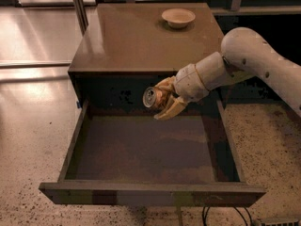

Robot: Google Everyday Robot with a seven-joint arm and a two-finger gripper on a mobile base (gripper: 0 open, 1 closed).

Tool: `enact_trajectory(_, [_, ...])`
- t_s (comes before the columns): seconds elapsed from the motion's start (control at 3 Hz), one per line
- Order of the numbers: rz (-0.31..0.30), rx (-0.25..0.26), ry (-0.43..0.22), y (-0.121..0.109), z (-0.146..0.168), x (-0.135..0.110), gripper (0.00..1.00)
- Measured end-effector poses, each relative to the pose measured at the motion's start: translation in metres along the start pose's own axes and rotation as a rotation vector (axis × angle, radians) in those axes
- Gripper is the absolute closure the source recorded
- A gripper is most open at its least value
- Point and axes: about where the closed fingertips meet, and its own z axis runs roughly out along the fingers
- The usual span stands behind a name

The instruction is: Place orange can into top drawer

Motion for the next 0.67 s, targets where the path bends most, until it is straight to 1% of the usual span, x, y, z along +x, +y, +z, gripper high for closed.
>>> enact_trajectory(0.33, [0.054, -0.023, 0.040, 0.015, 0.040, 0.029, 1.00])
enact_trajectory(0.67, [0.112, -0.044, 0.116, 0.022, 0.072, 0.052, 1.00])
